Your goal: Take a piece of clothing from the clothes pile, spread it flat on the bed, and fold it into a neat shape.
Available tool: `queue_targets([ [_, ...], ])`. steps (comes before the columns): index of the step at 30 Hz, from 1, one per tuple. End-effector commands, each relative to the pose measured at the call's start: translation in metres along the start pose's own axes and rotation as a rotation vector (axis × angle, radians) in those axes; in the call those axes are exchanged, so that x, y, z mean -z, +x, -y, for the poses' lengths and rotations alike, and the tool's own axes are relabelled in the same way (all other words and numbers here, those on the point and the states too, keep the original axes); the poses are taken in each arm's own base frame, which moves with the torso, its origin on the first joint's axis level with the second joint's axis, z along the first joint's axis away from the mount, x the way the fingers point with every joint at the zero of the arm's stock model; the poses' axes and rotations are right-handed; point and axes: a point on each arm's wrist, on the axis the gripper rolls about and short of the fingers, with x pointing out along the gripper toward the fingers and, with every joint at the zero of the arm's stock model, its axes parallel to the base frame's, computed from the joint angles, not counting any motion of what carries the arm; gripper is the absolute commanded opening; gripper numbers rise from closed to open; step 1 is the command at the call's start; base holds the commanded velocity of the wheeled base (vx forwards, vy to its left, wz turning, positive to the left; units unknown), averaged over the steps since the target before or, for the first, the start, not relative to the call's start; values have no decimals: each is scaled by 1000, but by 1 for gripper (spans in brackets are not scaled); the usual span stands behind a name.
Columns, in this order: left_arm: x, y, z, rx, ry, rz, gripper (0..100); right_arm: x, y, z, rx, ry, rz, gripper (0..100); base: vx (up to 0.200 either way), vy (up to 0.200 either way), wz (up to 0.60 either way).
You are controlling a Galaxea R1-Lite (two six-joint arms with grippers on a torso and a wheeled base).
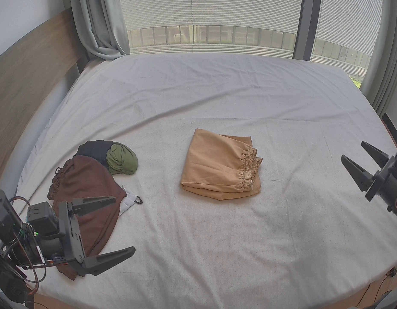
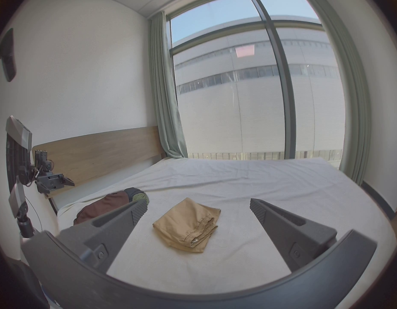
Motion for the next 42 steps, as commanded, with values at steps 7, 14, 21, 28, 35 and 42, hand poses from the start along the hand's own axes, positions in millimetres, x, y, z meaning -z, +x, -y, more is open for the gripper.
queue_targets([
  [7, -13, -49, 48, -72, -40, -21, 100, -12, -62, -10, 108, -92, 172, 100, 0, 0, 0],
  [14, -12, -76, 74, -108, -56, 6, 100, -17, -91, -24, 107, -105, 203, 100, 0, 0, 0],
  [21, 1, -97, 95, -182, -98, -2, 100, -12, -120, -38, 120, -96, 201, 100, 0, 0, 0],
  [28, 18, -117, 118, -264, -136, 44, 100, 1, -143, -50, 119, -91, 180, 100, 0, 0, 0],
  [35, 31, -125, 131, -328, -164, 89, 100, 21, -166, -63, 90, -40, 157, 100, 0, 0, 0],
  [42, 36, -125, 132, -350, -173, 55, 100, 38, -177, -69, 18, 18, 109, 100, 0, 0, 0],
])
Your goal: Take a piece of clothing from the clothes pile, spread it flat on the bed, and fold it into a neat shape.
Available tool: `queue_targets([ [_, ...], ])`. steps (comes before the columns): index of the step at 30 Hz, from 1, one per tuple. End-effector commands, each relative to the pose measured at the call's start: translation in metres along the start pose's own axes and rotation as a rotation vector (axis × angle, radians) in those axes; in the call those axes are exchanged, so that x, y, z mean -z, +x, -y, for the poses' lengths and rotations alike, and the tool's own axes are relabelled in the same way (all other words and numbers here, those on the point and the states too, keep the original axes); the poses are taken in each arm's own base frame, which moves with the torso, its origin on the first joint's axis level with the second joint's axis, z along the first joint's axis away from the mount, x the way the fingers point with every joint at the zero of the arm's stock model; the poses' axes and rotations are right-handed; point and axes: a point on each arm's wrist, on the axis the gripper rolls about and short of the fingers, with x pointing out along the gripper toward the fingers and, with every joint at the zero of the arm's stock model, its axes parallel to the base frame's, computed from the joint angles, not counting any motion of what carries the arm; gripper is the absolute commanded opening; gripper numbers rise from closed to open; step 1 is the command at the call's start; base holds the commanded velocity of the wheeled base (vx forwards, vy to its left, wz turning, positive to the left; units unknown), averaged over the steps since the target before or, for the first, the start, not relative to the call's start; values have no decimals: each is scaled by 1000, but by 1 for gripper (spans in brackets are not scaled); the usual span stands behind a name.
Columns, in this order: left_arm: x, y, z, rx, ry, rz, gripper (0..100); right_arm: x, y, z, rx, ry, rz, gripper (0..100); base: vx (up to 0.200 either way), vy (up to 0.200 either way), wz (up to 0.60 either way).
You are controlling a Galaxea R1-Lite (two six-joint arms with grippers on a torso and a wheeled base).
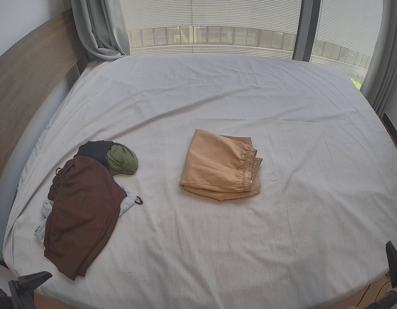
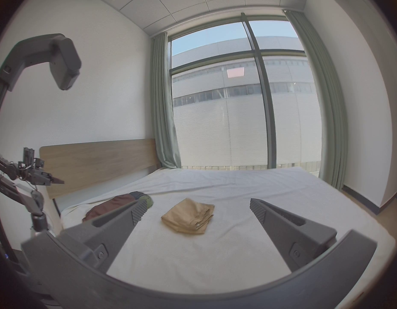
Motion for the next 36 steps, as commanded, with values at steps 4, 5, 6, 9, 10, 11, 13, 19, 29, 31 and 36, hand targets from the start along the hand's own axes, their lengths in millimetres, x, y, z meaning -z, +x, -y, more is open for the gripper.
queue_targets([
  [4, 17, -5, 4, -65, 24, 2, 100, 11, -14, -6, -37, -1, 39, 100, 0, 0, 0],
  [5, 20, -7, 7, -59, 35, 11, 100, 11, -15, -7, -77, 6, 29, 100, 0, 0, 0],
  [6, 20, -7, 7, -59, 32, 14, 100, 10, -16, -8, -145, 21, 21, 100, 0, 0, 0],
  [9, 20, -7, 7, -59, 30, 15, 100, 6, -18, -8, -264, 74, 14, 100, 0, 0, 0],
  [10, 20, -7, 7, -58, 34, 17, 100, 0, -19, -8, -281, 125, 21, 100, 0, 0, 0],
  [11, 20, -7, 7, -58, 34, 17, 100, 1, -19, -9, -275, 119, 21, 100, 0, 0, 0],
  [13, 20, -7, 7, -58, 37, 17, 100, 11, -21, -10, -227, 86, 3, 100, 0, 0, 0],
  [19, 20, -8, 6, -79, 49, 22, 100, 38, -24, 2, 297, -86, -134, 100, 0, 0, 0],
  [29, 18, -10, -3, -519, 91, 76, 100, 38, -25, 5, 437, -39, -126, 100, 0, 0, 0],
  [31, 18, -11, -4, -567, 93, 82, 100, 37, -25, 4, 414, -38, -122, 100, 0, 0, 0],
  [36, 18, -12, -5, -664, 106, 88, 100, 37, -24, 3, 360, -50, -126, 100, 0, 0, 0],
])
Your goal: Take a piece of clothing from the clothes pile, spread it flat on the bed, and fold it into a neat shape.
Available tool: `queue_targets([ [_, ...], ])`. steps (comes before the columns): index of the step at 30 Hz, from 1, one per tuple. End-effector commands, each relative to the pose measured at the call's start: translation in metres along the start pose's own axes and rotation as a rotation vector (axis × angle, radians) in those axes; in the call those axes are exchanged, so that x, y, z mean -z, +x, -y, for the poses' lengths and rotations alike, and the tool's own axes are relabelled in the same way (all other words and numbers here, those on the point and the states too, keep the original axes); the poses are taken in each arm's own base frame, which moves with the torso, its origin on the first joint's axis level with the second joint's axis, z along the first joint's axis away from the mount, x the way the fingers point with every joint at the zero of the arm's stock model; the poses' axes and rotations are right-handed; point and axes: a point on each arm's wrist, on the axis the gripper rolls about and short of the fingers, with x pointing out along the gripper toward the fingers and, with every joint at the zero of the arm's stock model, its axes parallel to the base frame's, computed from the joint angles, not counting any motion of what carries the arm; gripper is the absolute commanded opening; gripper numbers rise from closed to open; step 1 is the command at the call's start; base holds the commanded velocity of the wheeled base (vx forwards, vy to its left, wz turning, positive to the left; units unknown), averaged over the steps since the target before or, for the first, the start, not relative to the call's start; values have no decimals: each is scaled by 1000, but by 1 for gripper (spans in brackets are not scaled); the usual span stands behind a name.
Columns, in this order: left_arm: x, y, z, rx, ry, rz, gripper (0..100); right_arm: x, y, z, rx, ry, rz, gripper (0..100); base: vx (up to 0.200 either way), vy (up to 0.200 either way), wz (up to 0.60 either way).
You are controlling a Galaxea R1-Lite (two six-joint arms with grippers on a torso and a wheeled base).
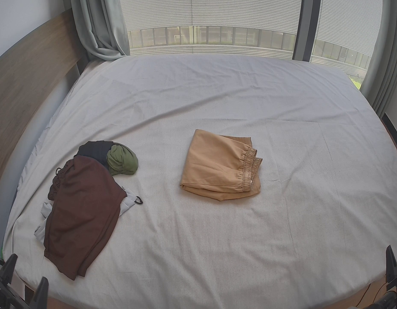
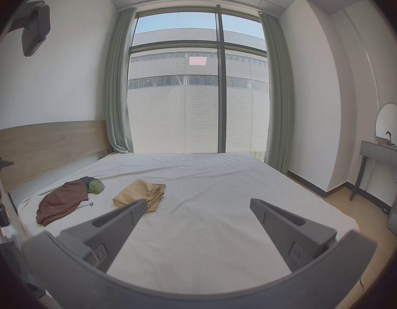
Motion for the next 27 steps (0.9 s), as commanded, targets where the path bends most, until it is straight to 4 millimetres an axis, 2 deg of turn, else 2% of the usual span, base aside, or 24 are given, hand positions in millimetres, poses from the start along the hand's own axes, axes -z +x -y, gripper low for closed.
queue_targets([
  [1, 5, 1, -1, -48, 11, -8, 100, 5, 0, -1, -30, -9, -16, 100, 0, 0, 0],
  [4, 6, 1, -2, -56, 33, -18, 100, 5, 0, -1, -30, -21, -16, 100, 0, 0, 0],
  [5, 8, 1, -2, -73, 94, -46, 100, 6, 0, -1, -32, -61, -17, 100, 0, 0, 0],
  [8, 12, 1, -3, -80, 84, -105, 100, 8, 0, -1, -28, -66, -38, 100, 0, 0, 0],
  [11, 12, 0, -3, -84, 80, -79, 100, 13, 0, 0, -14, 4, -96, 100, 0, 0, 0],
  [27, 11, 0, -3, -83, 76, -65, 100, 13, 0, 0, -15, -6, -87, 100, 0, 0, 0],
])
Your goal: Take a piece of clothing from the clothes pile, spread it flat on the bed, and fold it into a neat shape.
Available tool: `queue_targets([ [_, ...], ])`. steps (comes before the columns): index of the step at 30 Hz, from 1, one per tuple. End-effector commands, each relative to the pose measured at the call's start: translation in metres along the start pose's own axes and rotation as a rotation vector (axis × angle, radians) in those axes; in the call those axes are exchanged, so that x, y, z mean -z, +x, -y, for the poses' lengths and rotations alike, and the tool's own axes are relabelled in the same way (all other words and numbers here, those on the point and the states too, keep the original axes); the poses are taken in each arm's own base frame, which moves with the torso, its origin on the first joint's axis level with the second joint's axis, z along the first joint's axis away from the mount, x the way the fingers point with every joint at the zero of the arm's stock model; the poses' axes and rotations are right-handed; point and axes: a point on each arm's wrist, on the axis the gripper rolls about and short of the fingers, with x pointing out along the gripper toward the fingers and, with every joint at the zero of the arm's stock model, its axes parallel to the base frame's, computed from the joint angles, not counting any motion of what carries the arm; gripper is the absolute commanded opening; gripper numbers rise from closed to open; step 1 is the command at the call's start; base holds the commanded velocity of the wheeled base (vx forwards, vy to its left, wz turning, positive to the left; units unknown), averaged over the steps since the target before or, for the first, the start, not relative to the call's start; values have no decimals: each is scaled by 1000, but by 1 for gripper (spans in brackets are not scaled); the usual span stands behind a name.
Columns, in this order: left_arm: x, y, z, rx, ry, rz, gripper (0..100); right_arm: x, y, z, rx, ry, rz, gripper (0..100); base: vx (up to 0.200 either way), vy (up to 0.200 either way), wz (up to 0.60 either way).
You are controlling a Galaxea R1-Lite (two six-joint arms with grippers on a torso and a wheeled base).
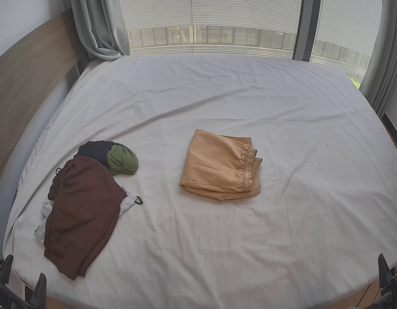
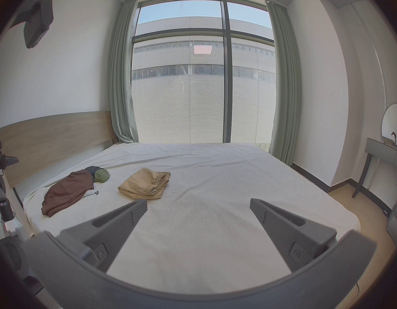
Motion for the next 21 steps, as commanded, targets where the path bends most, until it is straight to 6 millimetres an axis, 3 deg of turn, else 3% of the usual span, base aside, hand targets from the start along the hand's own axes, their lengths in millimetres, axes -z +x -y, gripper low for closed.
queue_targets([
  [1, 5, 0, 0, 0, 0, -5, 100, 4, 0, 0, -3, -1, -6, 100, 0, 0, 0],
  [21, 5, 0, 0, 0, 0, -5, 100, 4, 0, 0, -3, -1, -6, 100, 0, 0, 0],
])
